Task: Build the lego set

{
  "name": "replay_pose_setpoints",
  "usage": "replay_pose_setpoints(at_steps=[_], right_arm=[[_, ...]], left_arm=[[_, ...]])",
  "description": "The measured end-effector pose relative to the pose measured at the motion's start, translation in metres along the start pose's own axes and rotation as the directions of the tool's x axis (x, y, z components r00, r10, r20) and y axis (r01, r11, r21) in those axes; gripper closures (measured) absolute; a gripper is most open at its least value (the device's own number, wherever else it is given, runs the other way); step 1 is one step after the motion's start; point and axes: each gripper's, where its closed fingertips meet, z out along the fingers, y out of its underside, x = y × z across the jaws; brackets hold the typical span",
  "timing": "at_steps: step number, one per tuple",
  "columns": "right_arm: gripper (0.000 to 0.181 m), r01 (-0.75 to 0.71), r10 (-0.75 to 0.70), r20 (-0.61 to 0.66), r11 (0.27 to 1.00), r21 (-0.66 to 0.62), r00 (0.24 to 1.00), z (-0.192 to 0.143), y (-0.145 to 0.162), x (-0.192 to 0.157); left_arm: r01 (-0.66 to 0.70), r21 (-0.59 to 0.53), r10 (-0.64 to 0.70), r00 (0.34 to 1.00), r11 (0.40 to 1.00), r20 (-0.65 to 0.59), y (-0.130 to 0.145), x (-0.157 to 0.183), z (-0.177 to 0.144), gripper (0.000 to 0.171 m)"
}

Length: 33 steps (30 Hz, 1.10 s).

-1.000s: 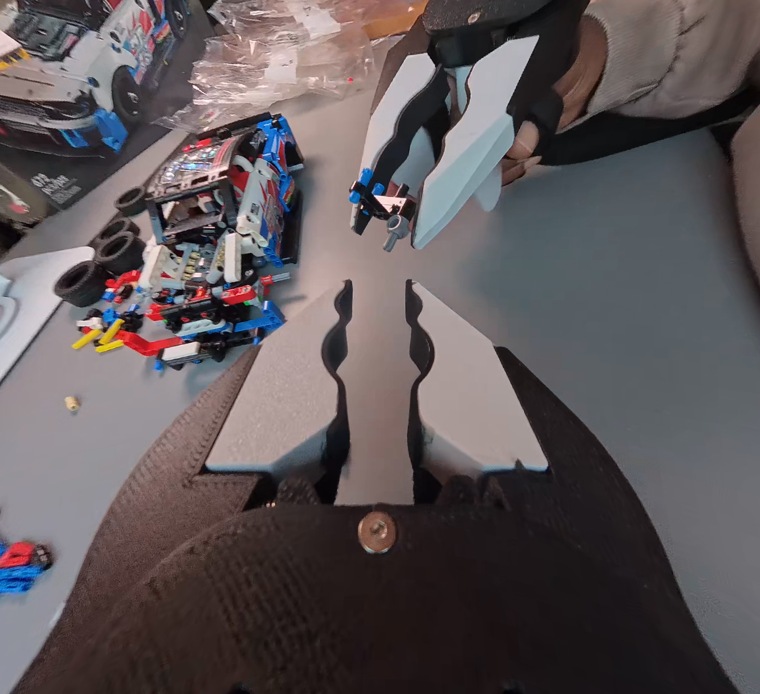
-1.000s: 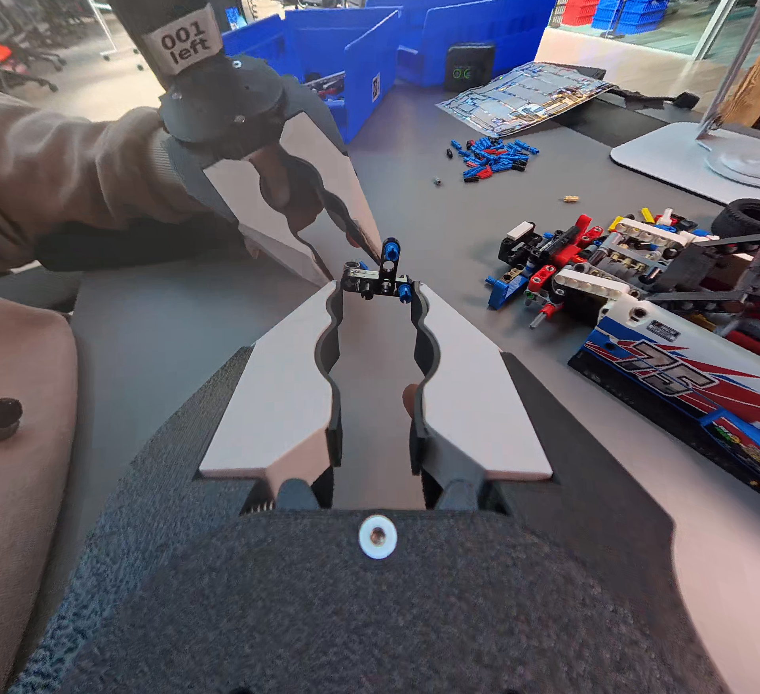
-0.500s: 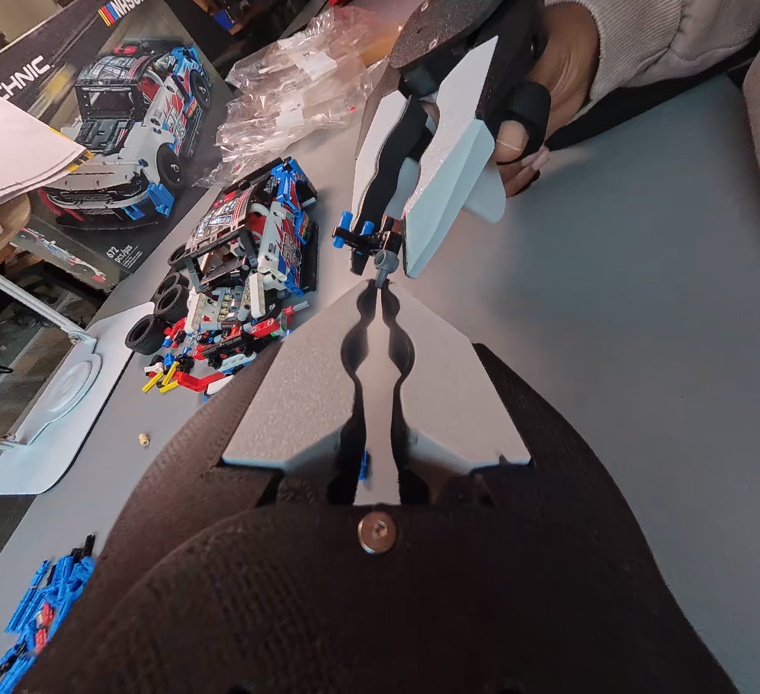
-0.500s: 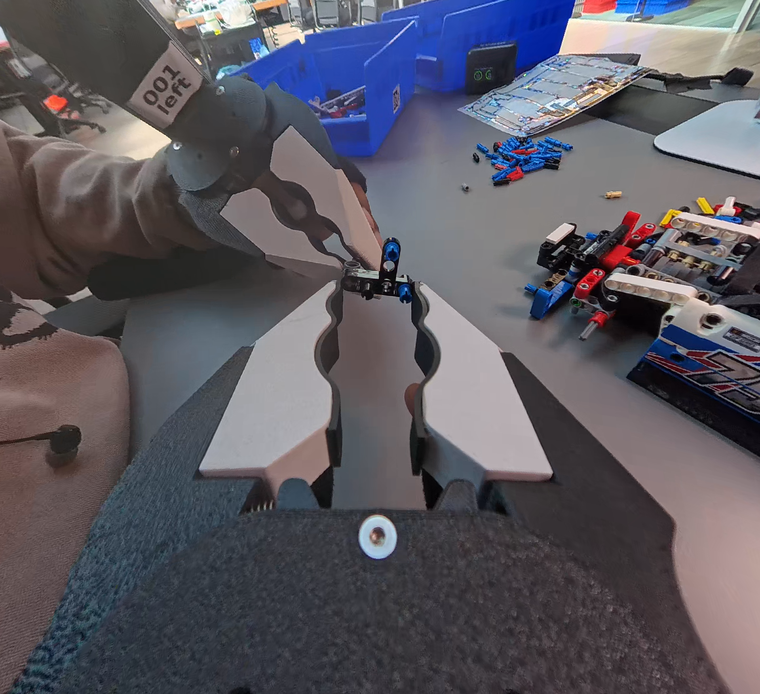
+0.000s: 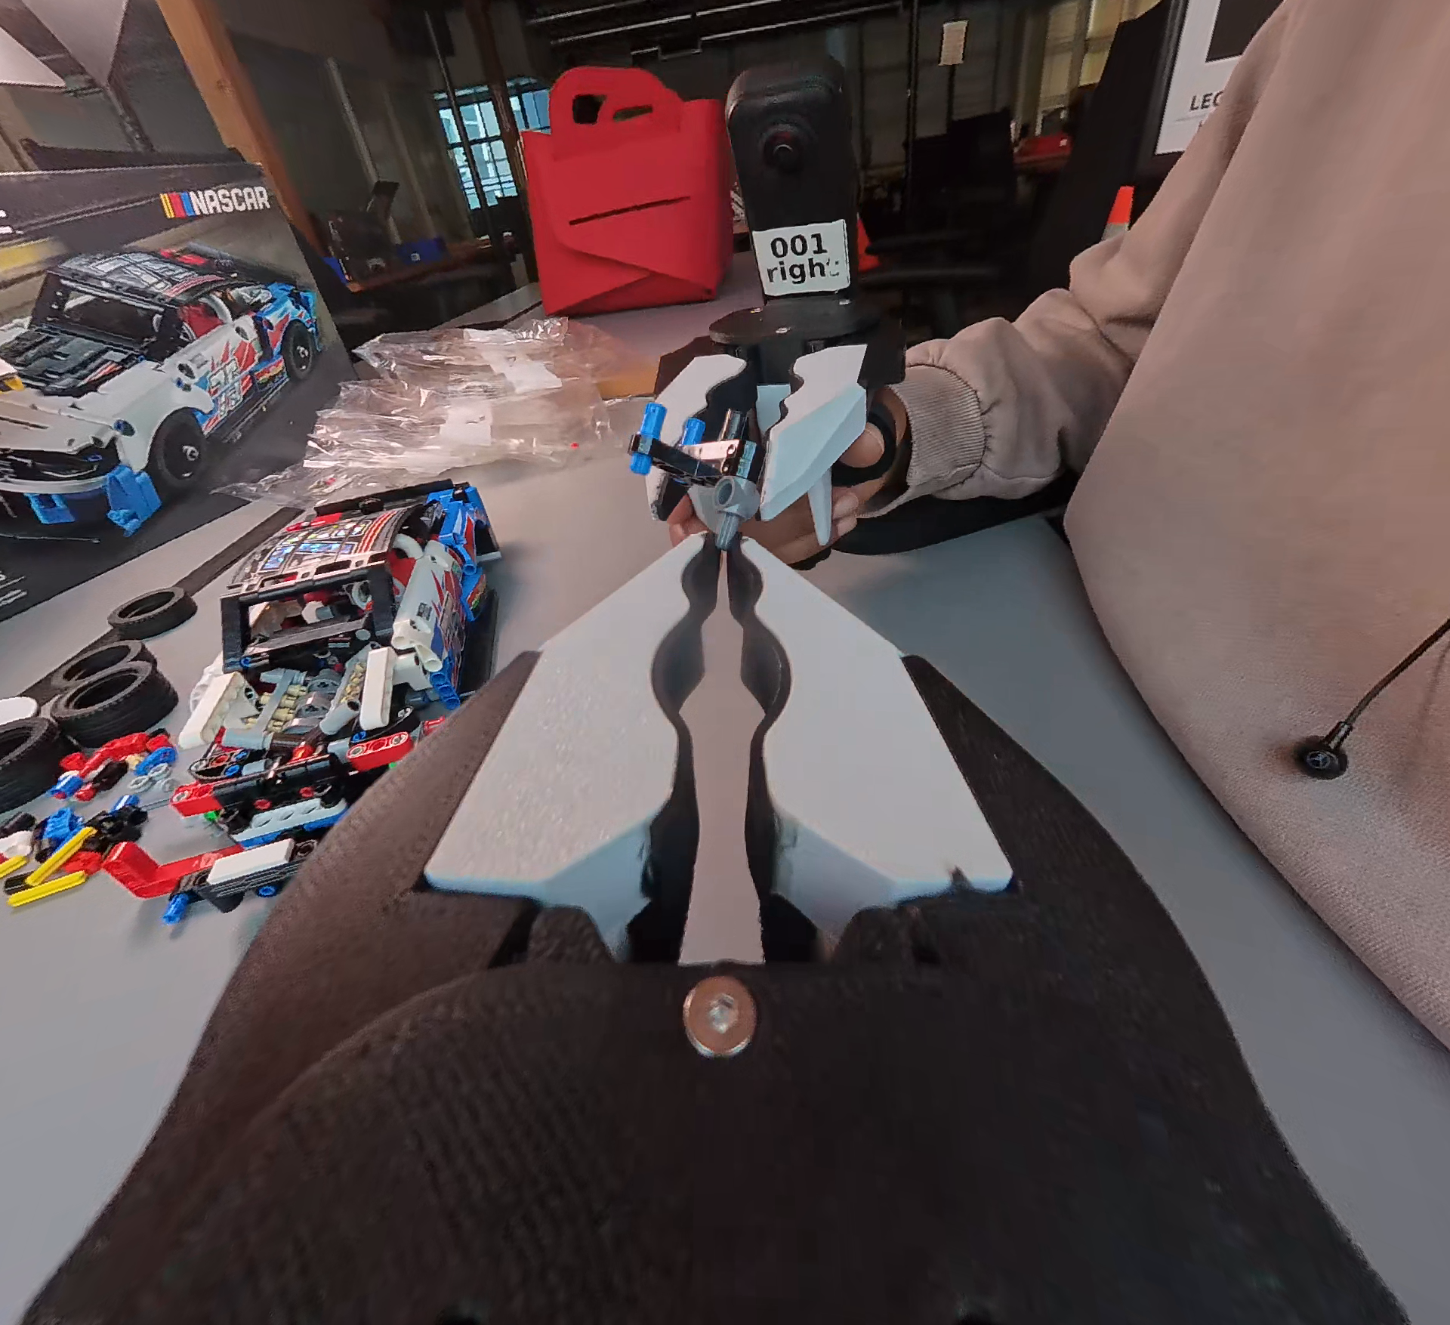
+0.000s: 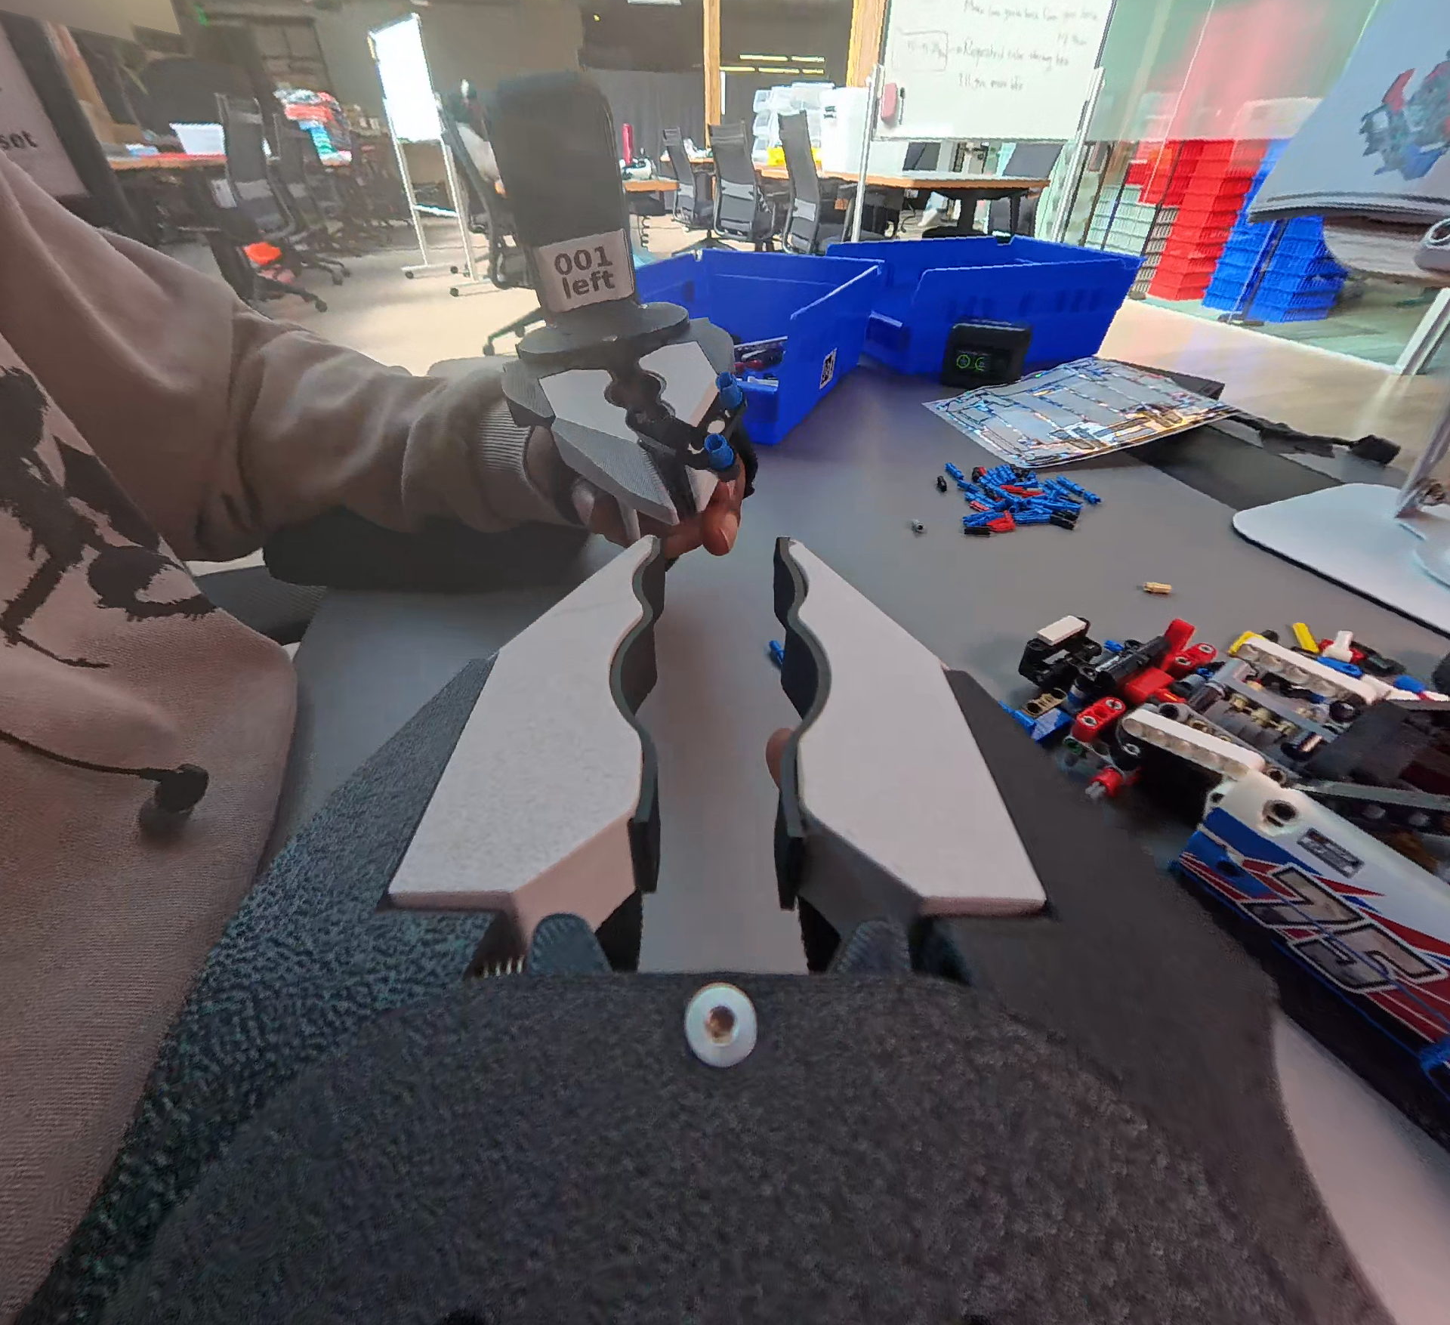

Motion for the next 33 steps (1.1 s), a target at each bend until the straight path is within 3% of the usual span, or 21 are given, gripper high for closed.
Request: replay_pose_setpoints(at_steps=[10, 15, 22, 25, 30, 33], right_arm=[[0.17, 0.256, -0.257, -0.021, 0.966, -0.029, 0.966, 0.005, -0.002, -0.012], [0.174, 0.327, -0.331, -0.036, 0.94, -0.098, 0.943, 0.003, 0.008, -0.008], [0.175, 0.46, -0.496, -0.088, 0.848, -0.264, 0.864, 0.005, 0.038, 0.011], [0.175, 0.51, -0.551, -0.066, 0.807, -0.298, 0.832, 0.009, 0.046, 0.009], [0.175, 0.577, -0.632, -0.049, 0.734, -0.359, 0.773, 0.012, 0.058, 0.011], [0.175, 0.601, -0.663, -0.019, 0.69, -0.404, 0.748, 0.013, 0.068, 0.015]], left_arm=[[0.058, -0.054, -0.064, 0.992, 0.997, -0.108, 0.016, 0.015, 0.007, 0.171], [0.09, -0.113, -0.095, 0.994, 0.99, -0.046, 0.027, 0.003, 0.008, 0.169], [-0.045, -0.301, 0.068, 0.995, 0.953, 0.067, 0.055, -0.011, 0.006, 0.155], [-0.136, -0.401, 0.184, 0.979, 0.906, 0.085, 0.069, -0.014, 0.006, 0.164], [-0.31, -0.537, 0.401, 0.914, 0.785, 0.059, 0.084, -0.023, 0.003, 0.166], [-0.32, -0.586, 0.415, 0.909, 0.744, 0.03, 0.097, -0.025, 0.003, 0.166]])
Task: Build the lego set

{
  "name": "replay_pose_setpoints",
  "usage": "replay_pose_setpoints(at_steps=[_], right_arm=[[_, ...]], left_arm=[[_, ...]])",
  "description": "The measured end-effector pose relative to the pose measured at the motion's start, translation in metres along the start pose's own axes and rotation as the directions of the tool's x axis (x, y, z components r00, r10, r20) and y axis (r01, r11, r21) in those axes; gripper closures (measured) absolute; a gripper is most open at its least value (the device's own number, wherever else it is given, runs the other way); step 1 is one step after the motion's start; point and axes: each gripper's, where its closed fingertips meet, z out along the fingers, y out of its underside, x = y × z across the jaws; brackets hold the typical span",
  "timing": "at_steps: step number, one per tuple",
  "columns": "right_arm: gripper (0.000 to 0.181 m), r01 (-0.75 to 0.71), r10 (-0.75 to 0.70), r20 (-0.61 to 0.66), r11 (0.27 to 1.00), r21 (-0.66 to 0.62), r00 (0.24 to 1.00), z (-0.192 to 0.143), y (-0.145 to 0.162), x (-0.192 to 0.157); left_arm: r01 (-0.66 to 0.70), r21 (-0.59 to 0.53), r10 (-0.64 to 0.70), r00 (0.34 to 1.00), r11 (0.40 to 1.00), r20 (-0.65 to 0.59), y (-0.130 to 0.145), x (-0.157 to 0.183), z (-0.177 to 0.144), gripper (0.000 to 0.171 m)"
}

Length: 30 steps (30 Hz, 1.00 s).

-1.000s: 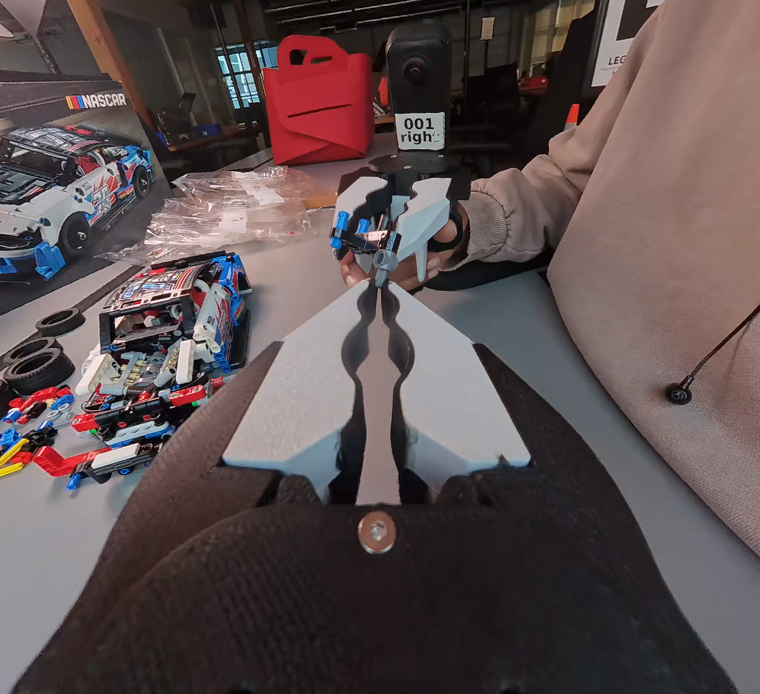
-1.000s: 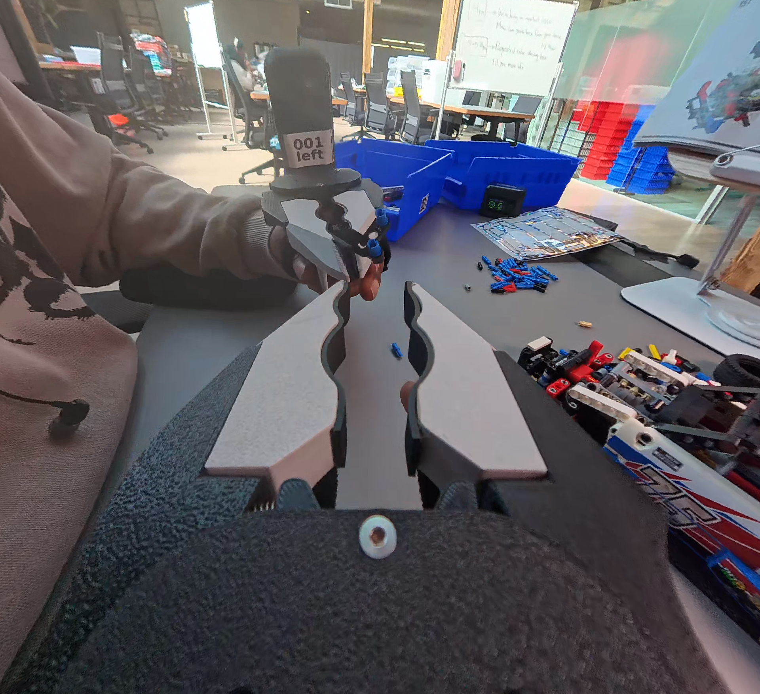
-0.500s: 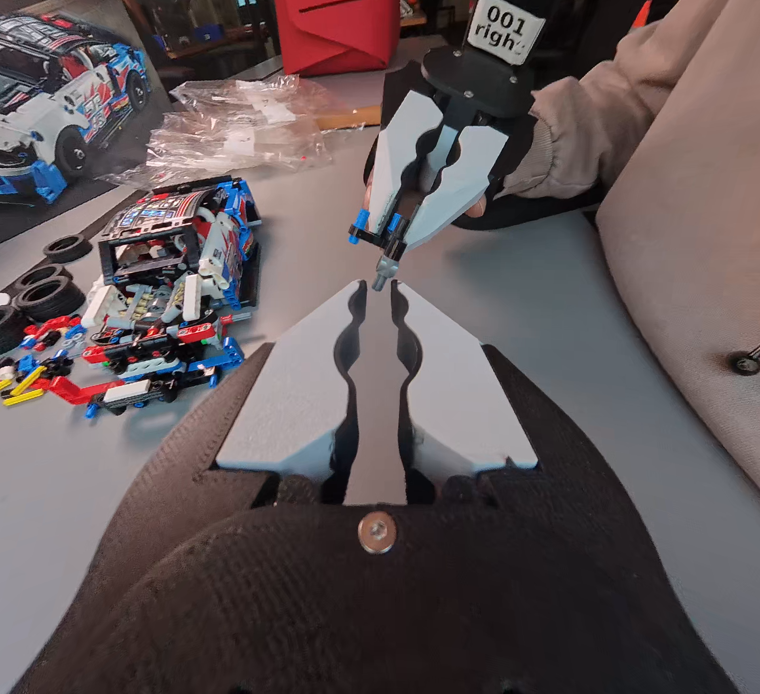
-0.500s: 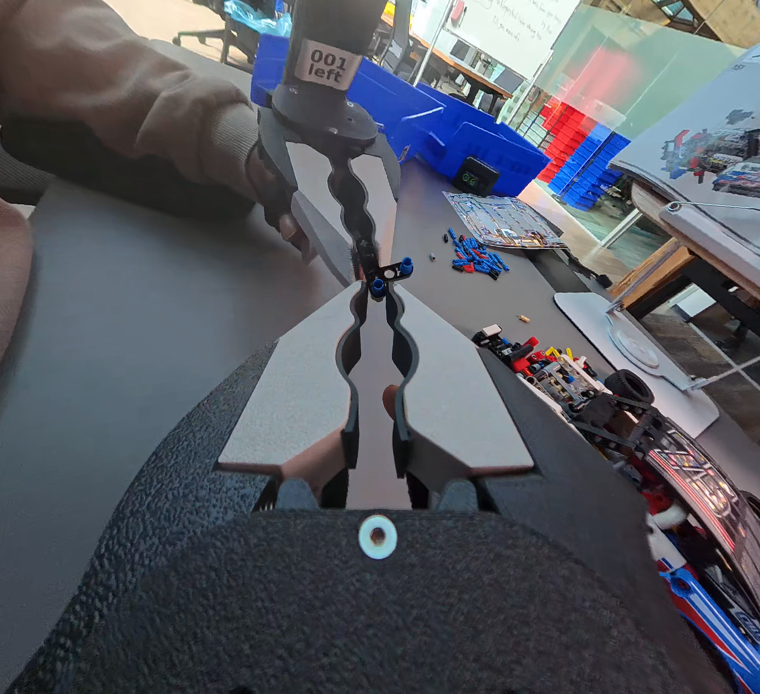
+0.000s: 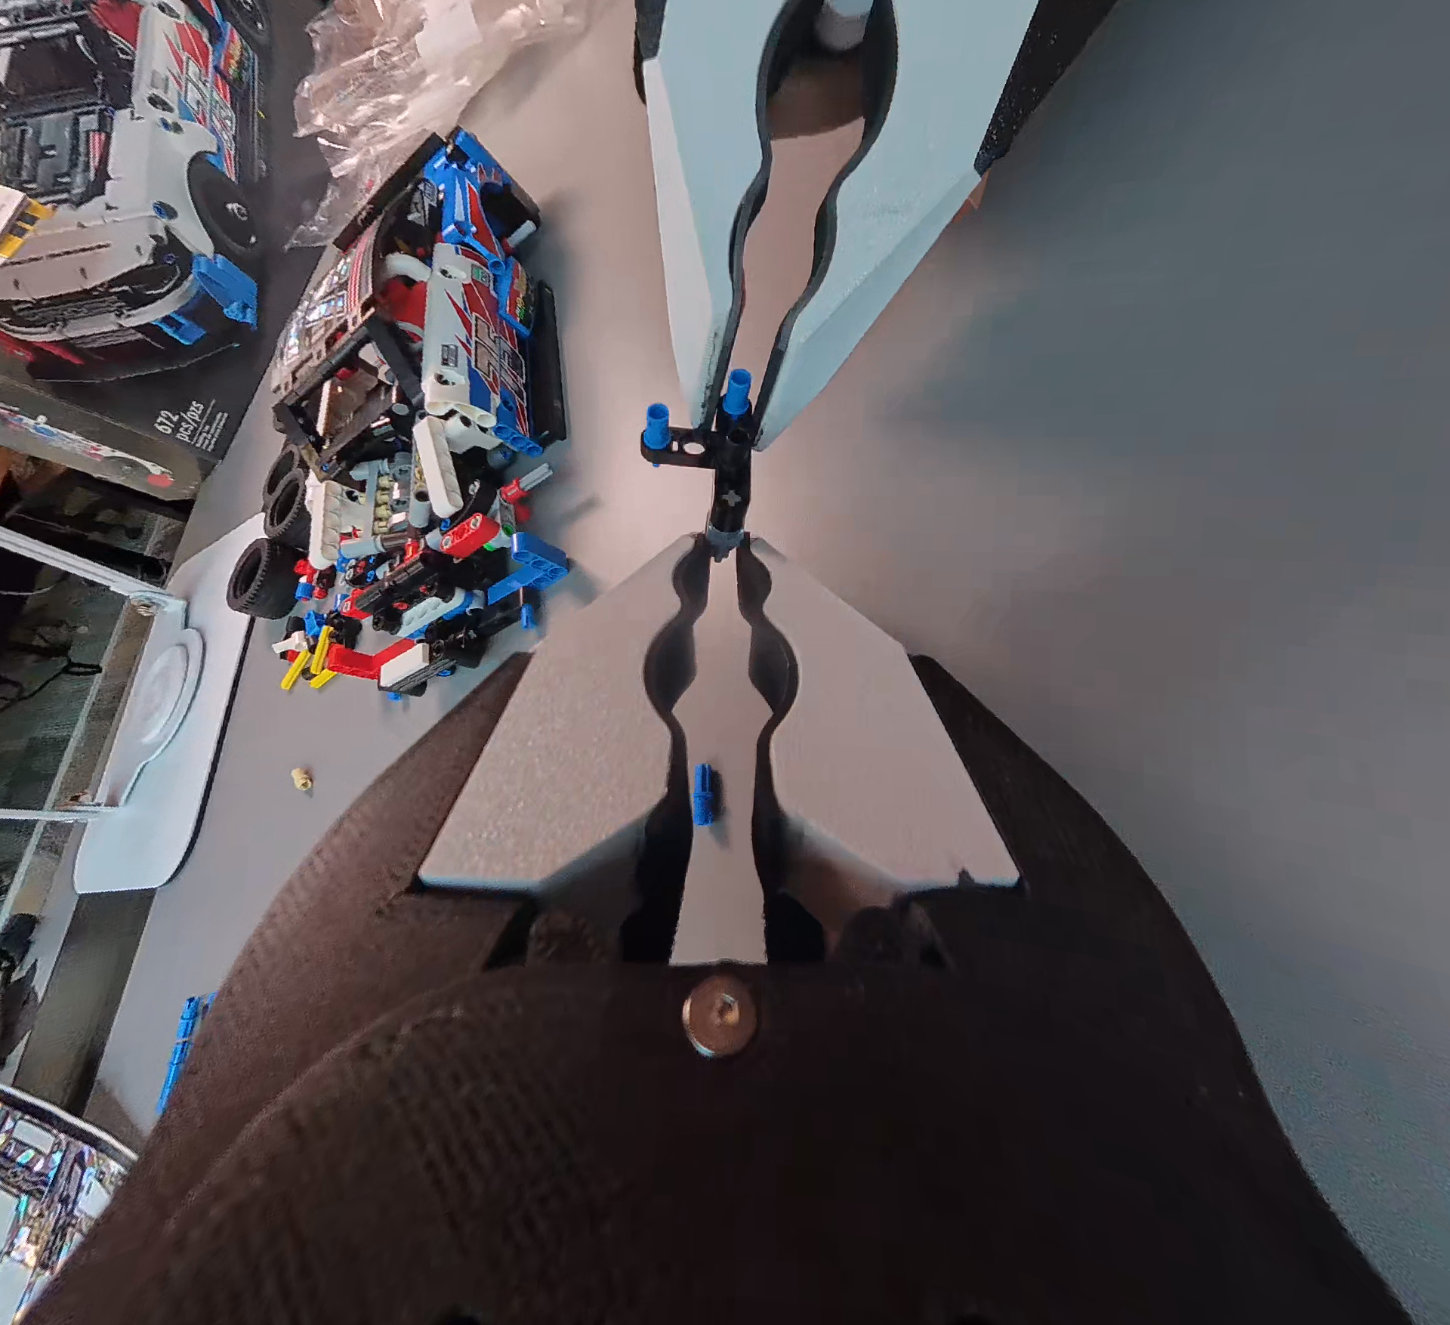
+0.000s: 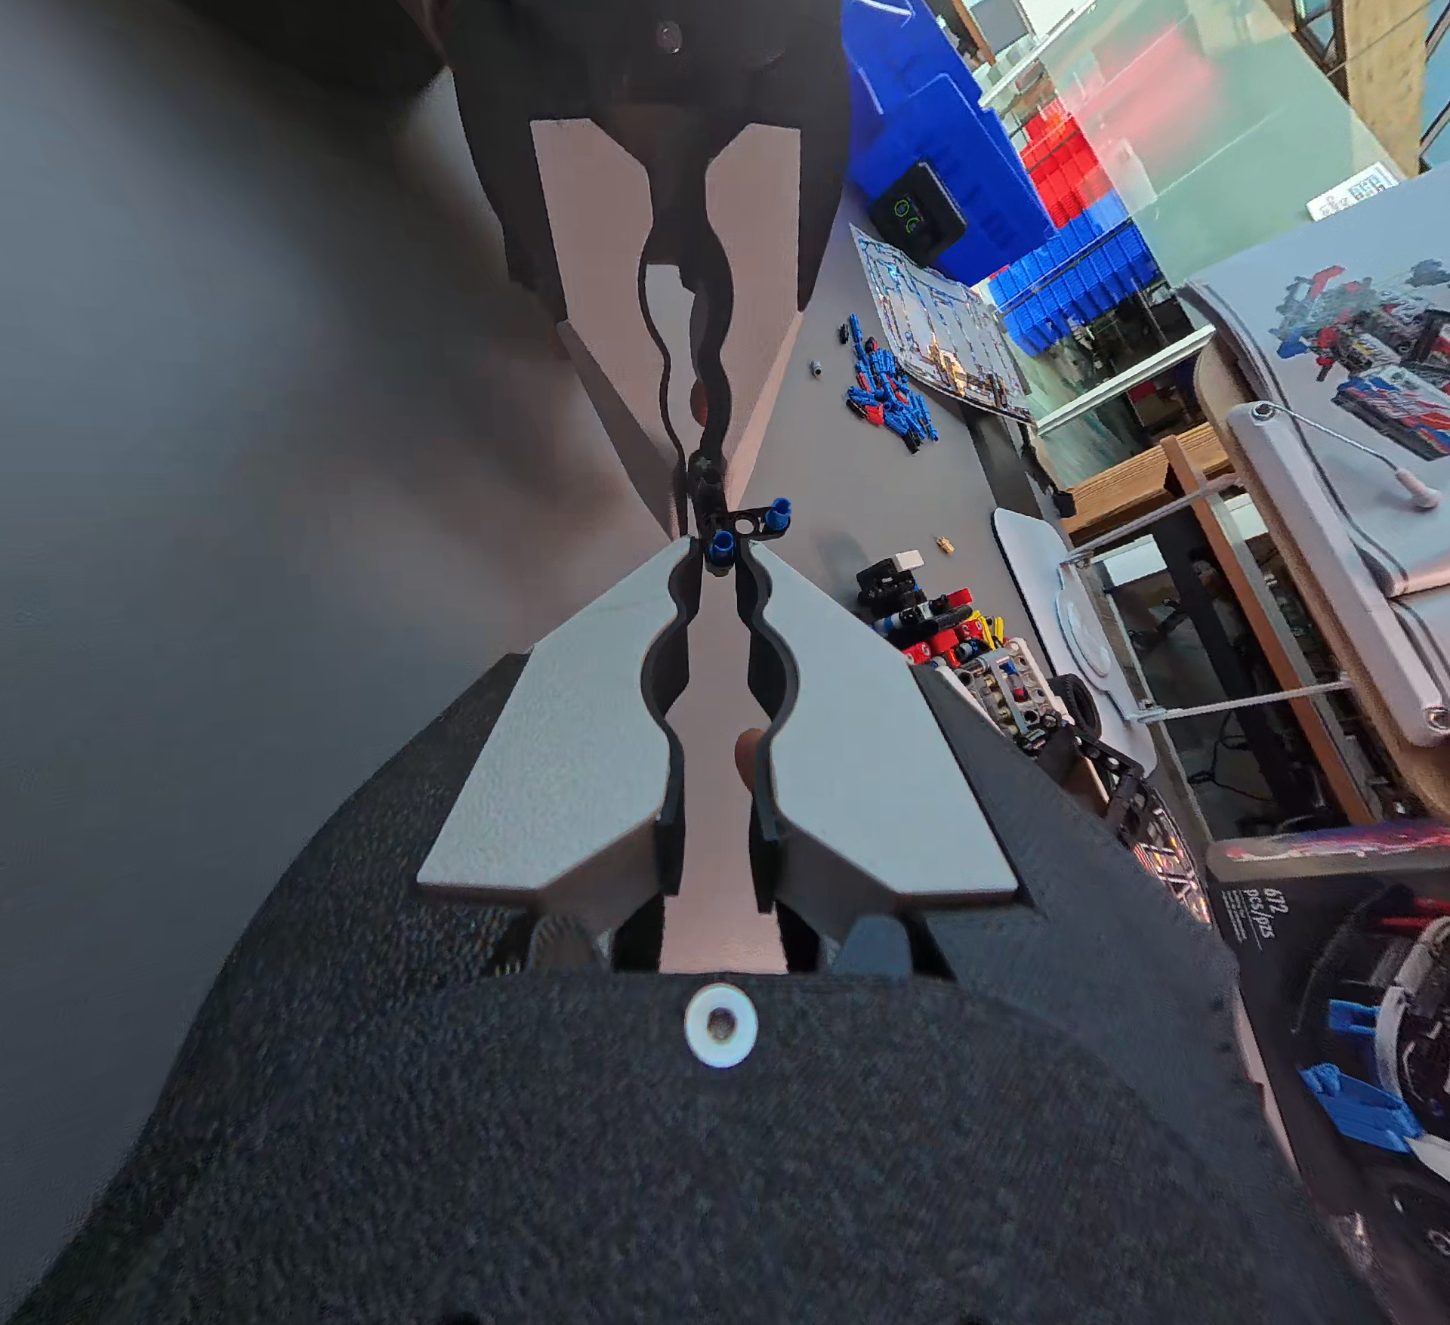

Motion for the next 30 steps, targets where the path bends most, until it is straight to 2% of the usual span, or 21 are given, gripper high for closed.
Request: replay_pose_setpoints(at_steps=[4, 6, 10, 13, 23, 30], right_arm=[[0.175, 0.06, -0.058, 0.047, 0.997, -0.05, 0.997, 0.006, 0.015, -0.007], [0.175, 0.068, -0.063, 0.07, 0.996, -0.062, 0.996, 0.009, 0.019, -0.008], [0.175, -0.004, 0.012, 0.099, 0.997, -0.081, 0.995, 0.012, 0.026, -0.007], [0.176, -0.059, 0.076, 0.125, 0.989, -0.134, 0.989, 0.012, 0.033, -0.011], [0.175, -0.185, 0.218, 0.195, 0.967, -0.173, 0.956, 0.003, 0.039, -0.018], [0.171, -0.298, 0.331, 0.218, 0.939, -0.171, 0.918, 0.001, 0.04, -0.016]], left_arm=[[0.006, -0.072, -0.008, 1.0, 0.997, -0.023, 0.013, 0.002, 0.01, 0.166], [0.049, -0.096, -0.054, 0.997, 0.994, -0.049, 0.018, 0.005, 0.014, 0.166], [0.15, -0.101, -0.157, 0.986, 0.983, -0.063, 0.019, 0.002, 0.015, 0.166], [0.188, -0.105, -0.196, 0.978, 0.977, -0.073, 0.02, 0.001, 0.015, 0.159], [0.158, -0.059, -0.165, 0.976, 0.986, -0.142, 0.011, 0.01, 0.017, 0.168], [0.131, -0.072, -0.139, 0.983, 0.989, -0.117, 0.019, 0.006, 0.013, 0.168]])
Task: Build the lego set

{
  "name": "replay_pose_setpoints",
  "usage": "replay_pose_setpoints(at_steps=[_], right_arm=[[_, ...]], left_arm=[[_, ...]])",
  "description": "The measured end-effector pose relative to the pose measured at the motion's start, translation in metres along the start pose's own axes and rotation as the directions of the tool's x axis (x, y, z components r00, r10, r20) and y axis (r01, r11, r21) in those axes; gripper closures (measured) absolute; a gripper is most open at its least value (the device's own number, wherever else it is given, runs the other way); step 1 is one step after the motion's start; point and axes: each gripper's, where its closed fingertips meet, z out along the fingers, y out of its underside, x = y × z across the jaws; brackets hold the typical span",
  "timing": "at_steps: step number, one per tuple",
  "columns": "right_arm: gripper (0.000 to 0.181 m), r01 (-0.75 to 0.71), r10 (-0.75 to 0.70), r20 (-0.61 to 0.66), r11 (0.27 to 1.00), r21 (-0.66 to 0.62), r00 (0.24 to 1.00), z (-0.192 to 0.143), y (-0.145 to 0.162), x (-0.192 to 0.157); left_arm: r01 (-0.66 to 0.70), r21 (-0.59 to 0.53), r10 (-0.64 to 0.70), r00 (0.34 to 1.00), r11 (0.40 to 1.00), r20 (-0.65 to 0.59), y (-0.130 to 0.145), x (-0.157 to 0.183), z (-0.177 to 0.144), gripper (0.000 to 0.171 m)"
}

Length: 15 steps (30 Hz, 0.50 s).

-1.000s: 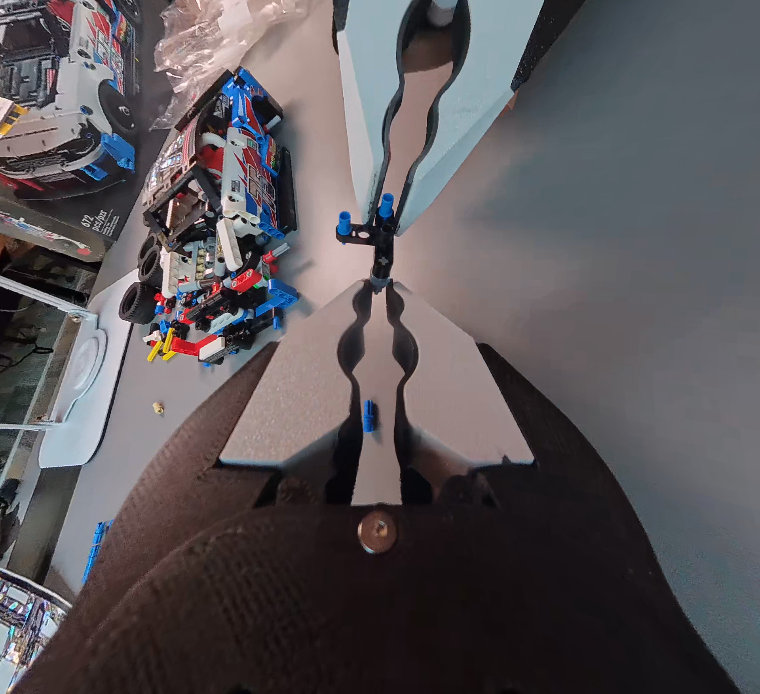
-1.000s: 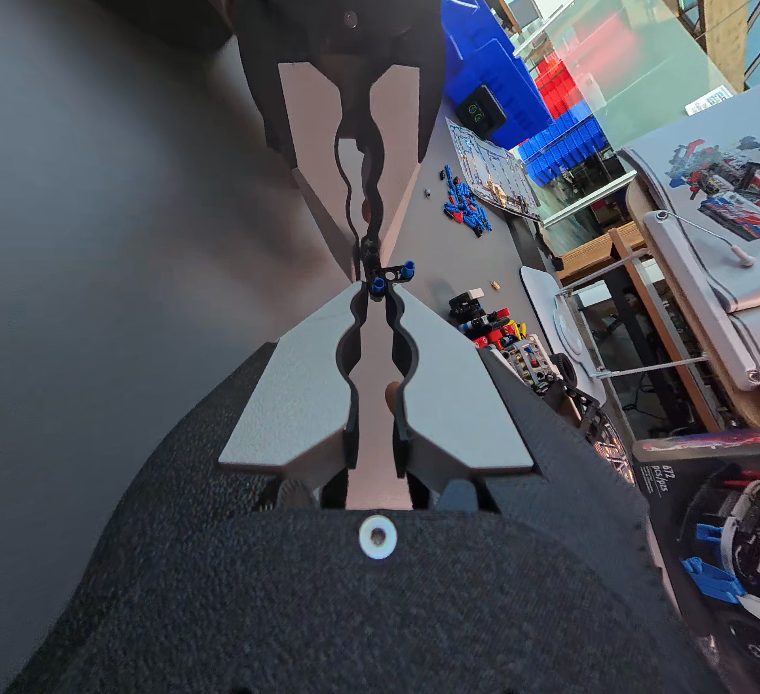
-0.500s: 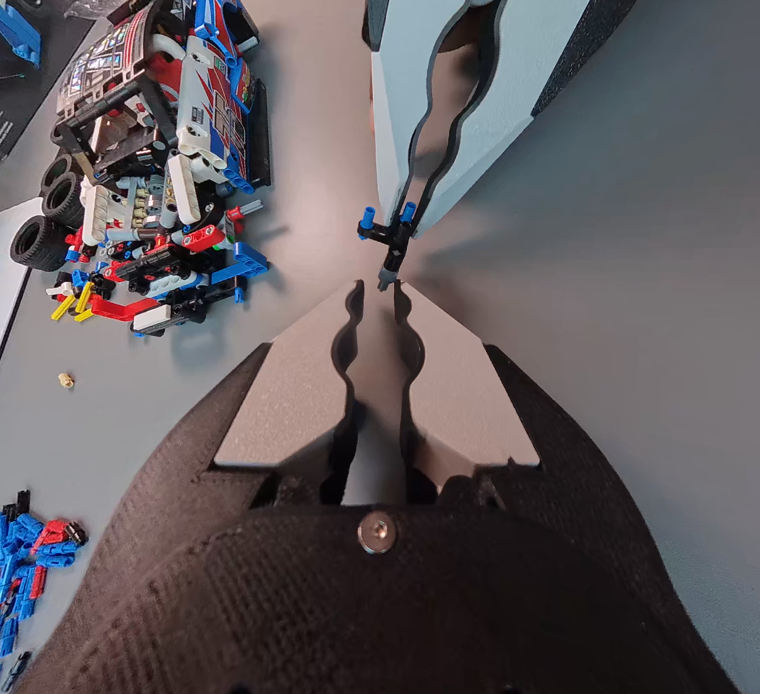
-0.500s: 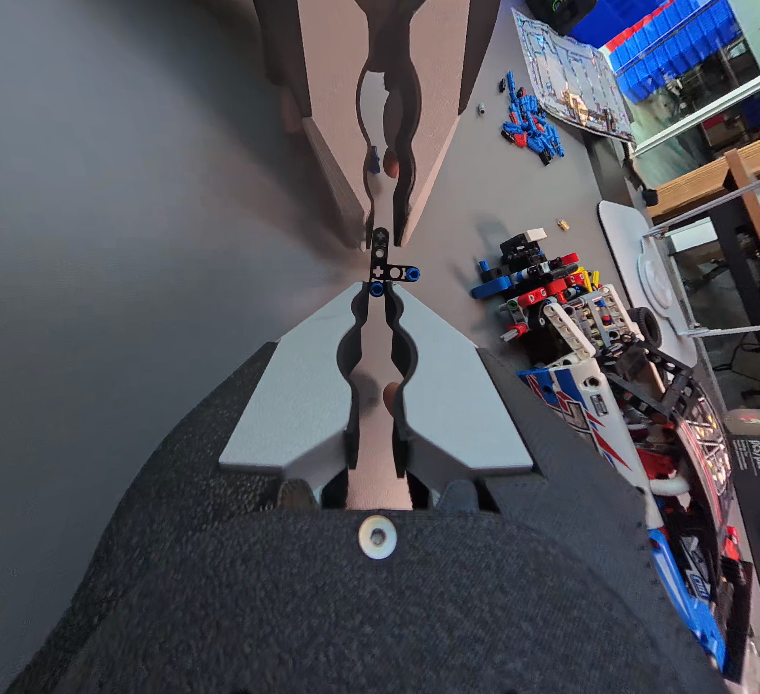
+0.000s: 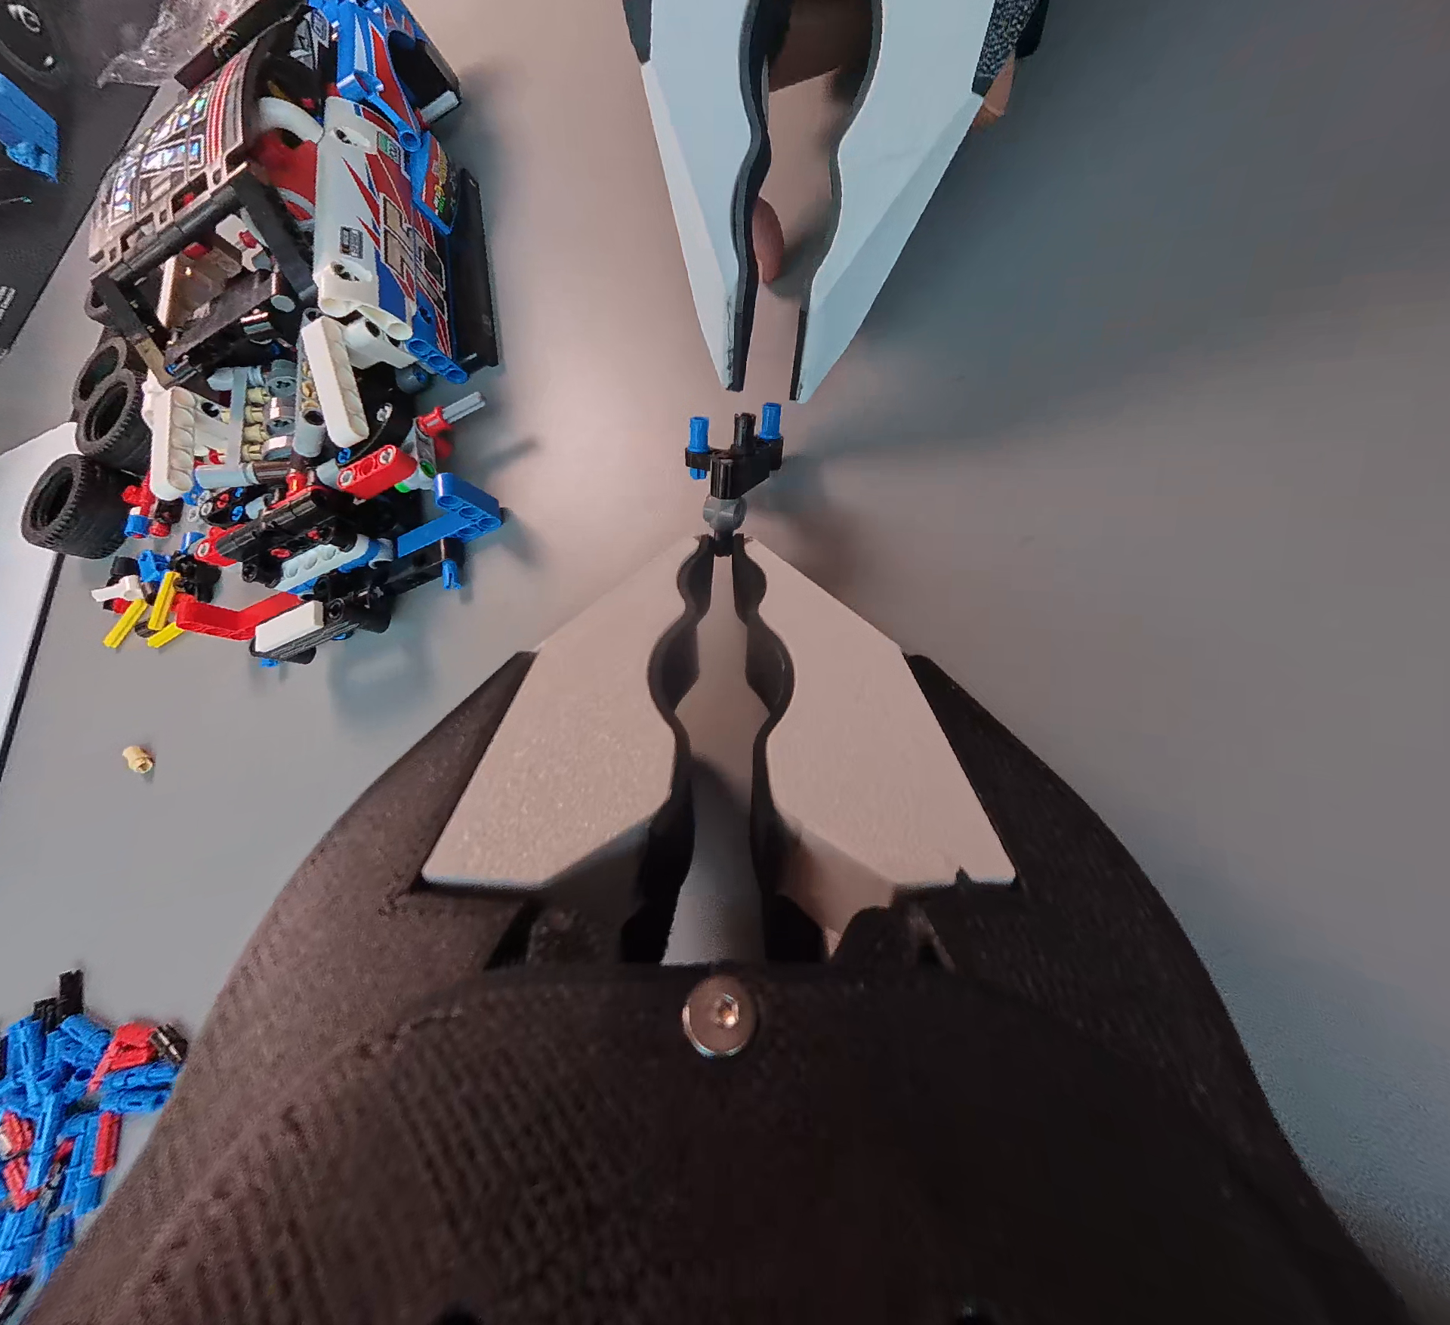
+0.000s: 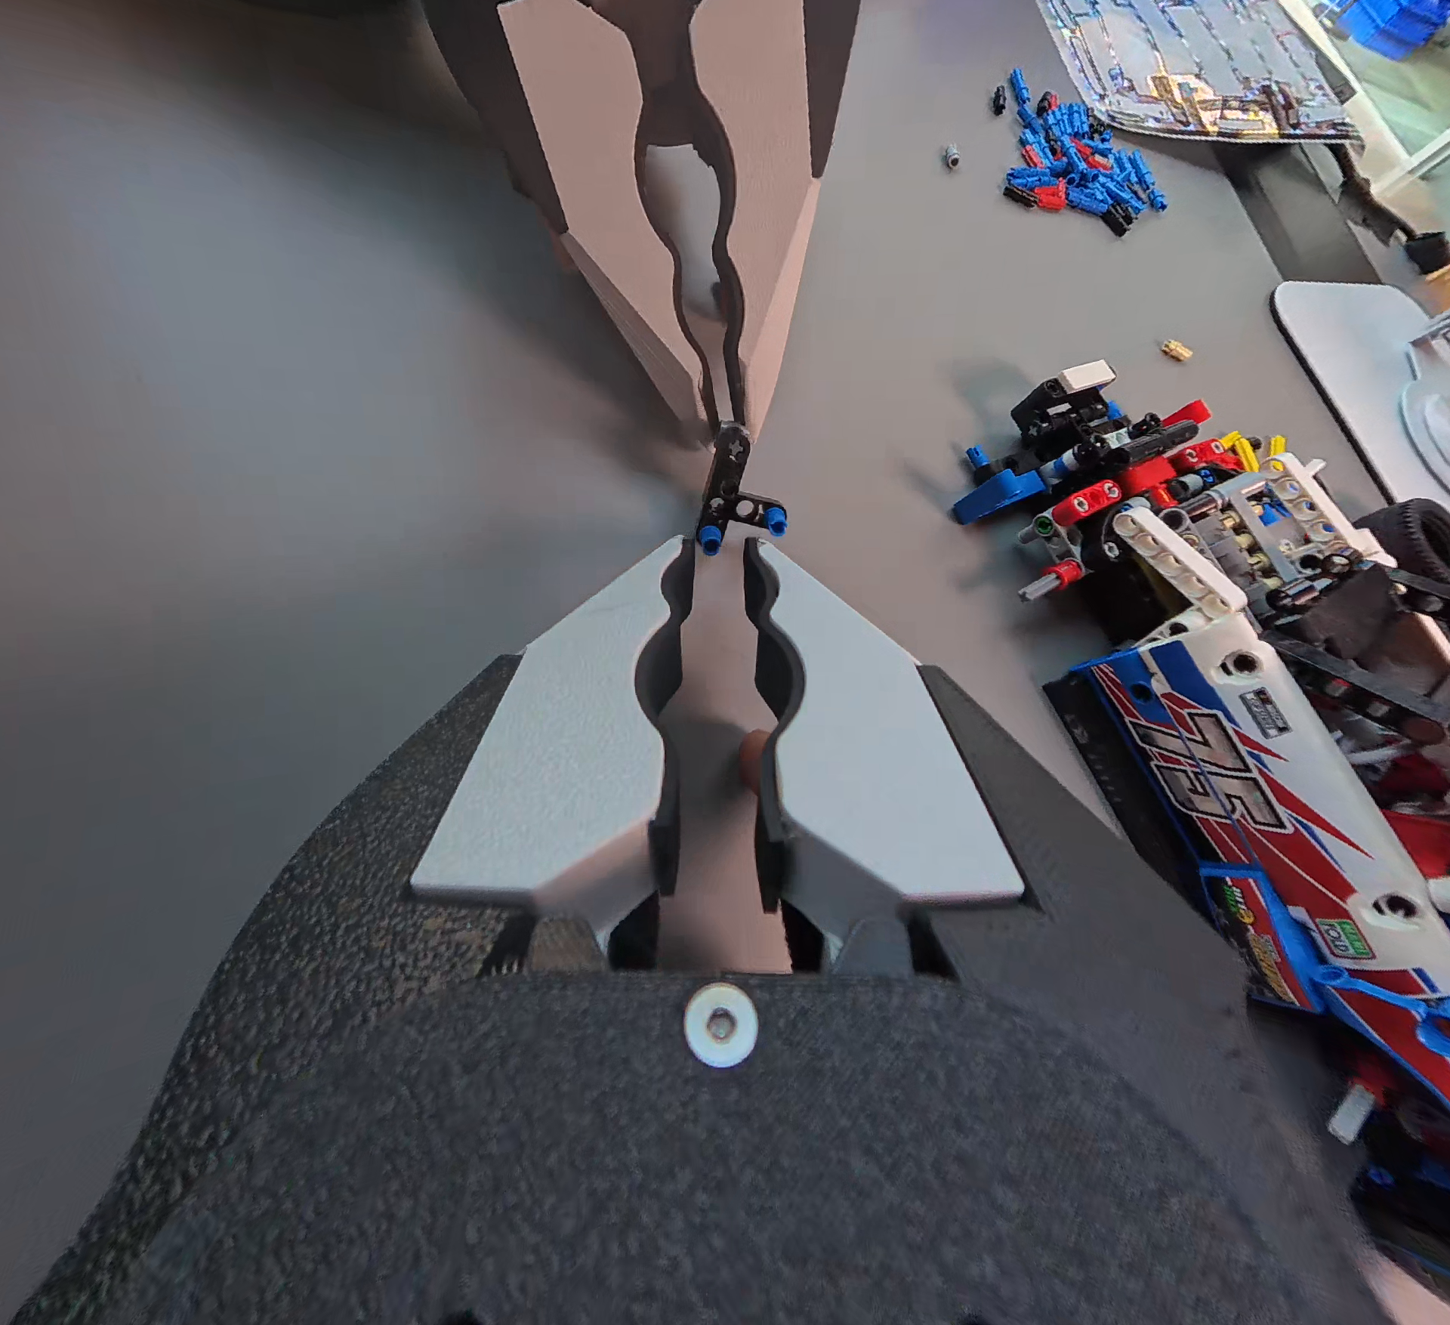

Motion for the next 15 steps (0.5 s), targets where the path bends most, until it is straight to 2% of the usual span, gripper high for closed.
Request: replay_pose_setpoints(at_steps=[7, 10, 15], right_arm=[[0.17, -0.041, 0.041, 0.004, 0.999, 0.015, 0.999, -0.002, 0.0, 0.003], [0.169, -0.072, 0.072, -0.004, 0.997, 0.028, 0.997, -0.002, -0.002, 0.008], [0.166, -0.161, 0.161, 0.007, 0.981, 0.108, 0.987, -0.008, -0.013, 0.017]], left_arm=[[-0.014, 0.005, 0.014, 1.0, 1.0, 0.025, 0.001, -0.004, -0.001, 0.168], [0.036, 0.033, -0.037, 0.999, 0.999, 0.029, -0.001, -0.007, -0.003, 0.169], [0.181, 0.145, -0.185, 0.983, 0.973, 0.013, -0.013, -0.017, -0.016, 0.169]])
